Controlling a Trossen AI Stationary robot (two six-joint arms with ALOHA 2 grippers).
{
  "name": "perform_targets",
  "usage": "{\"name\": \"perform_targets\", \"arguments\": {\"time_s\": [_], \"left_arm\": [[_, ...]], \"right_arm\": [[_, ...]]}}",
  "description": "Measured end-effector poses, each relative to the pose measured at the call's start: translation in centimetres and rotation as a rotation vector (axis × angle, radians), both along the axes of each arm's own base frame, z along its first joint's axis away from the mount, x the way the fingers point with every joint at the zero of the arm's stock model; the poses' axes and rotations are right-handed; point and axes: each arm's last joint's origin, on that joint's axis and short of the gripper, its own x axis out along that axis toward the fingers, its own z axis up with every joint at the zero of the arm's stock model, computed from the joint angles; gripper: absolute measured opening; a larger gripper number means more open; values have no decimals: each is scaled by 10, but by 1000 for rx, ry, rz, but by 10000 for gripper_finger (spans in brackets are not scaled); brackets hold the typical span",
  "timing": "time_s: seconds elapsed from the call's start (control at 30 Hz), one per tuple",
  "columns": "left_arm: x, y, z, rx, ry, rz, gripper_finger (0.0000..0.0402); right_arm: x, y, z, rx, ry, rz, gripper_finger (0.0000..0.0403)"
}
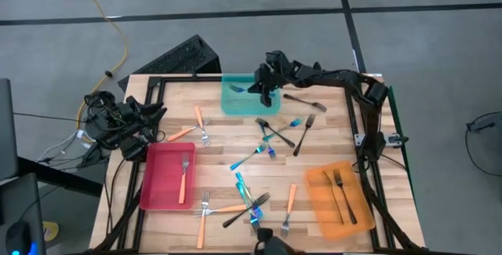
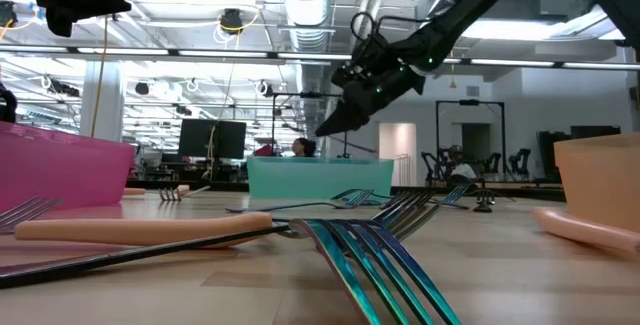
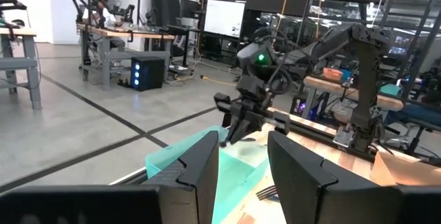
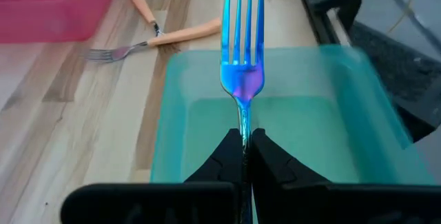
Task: Sort silverware by color (type)
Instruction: Put the blue fork into the blue bin
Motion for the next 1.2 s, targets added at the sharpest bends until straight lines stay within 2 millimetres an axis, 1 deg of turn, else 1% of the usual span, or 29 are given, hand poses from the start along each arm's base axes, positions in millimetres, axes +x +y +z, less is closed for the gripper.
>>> {"name": "perform_targets", "arguments": {"time_s": [0.07,0.17,0.23,0.4,0.5,0.57,0.77,0.93,1.03,1.2], "left_arm": [[0,0,0,0,0,1,112],[0,0,0,0,0,0,112],[0,0,0,2,1,0,112],[0,0,0,3,3,1,112],[0,0,0,3,3,1,112],[0,0,0,2,2,2,112],[0,0,0,1,1,2,112],[0,0,0,1,2,1,112],[0,0,0,2,2,1,112],[0,0,0,1,2,1,112]], "right_arm": [[-3,-3,-4,36,8,-2,31],[1,-9,-12,33,-8,-7,31],[0,-11,-23,64,30,-18,31],[7,-18,-35,96,53,-35,31],[12,-22,-45,130,128,-52,31],[16,-24,-48,143,177,-68,31],[26,-32,-43,129,312,-94,31],[33,-38,-34,92,350,-110,31],[32,-38,-33,87,373,-99,31],[34,-40,-28,64,363,-109,31]]}}
